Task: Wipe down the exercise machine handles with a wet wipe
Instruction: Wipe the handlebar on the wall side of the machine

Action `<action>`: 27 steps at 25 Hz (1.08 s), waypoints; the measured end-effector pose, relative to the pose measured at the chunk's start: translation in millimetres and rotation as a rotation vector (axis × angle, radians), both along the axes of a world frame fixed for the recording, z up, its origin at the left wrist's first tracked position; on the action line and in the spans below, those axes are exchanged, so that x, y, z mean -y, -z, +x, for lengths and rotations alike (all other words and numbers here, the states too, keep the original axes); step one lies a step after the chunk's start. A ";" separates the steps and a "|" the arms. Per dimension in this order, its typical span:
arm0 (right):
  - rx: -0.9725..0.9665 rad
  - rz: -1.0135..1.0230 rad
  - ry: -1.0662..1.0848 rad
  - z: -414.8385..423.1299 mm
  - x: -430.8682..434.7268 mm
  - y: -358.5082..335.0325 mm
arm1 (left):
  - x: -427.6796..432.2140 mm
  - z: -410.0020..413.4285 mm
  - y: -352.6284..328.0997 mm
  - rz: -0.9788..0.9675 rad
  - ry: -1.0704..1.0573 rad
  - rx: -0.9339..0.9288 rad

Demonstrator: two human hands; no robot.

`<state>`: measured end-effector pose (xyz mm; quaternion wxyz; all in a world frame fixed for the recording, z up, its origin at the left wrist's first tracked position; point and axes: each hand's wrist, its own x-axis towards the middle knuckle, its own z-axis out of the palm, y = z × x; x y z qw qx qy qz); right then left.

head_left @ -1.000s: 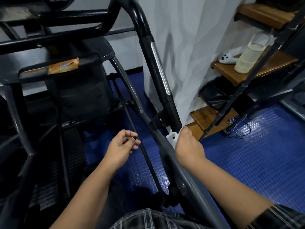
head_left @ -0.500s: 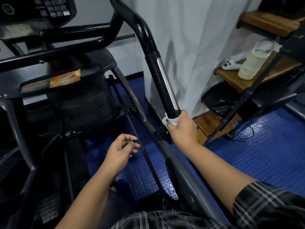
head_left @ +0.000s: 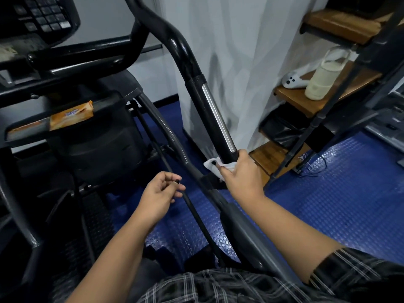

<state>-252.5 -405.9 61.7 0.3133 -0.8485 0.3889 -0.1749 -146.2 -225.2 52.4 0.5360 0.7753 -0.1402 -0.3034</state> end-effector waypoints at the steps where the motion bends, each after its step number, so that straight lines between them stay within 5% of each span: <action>1: -0.031 -0.021 -0.012 -3.1 -1.0 1.9 | -0.4 0.3 1.8 0.002 0.007 -0.001; 10: -0.575 -0.402 -0.017 -92.5 -27.0 52.7 | 32.8 3.0 9.9 -0.010 0.177 -0.021; 15: -0.722 -0.356 0.071 -132.2 -37.6 59.6 | 47.8 -0.2 14.5 -0.041 0.246 0.001; 21: -0.437 -0.130 0.123 -57.7 -19.9 35.9 | 56.2 0.9 20.2 0.003 0.373 0.129; 27: -0.586 -0.473 0.069 -80.5 -25.9 59.1 | 76.0 8.2 26.1 0.117 0.663 0.264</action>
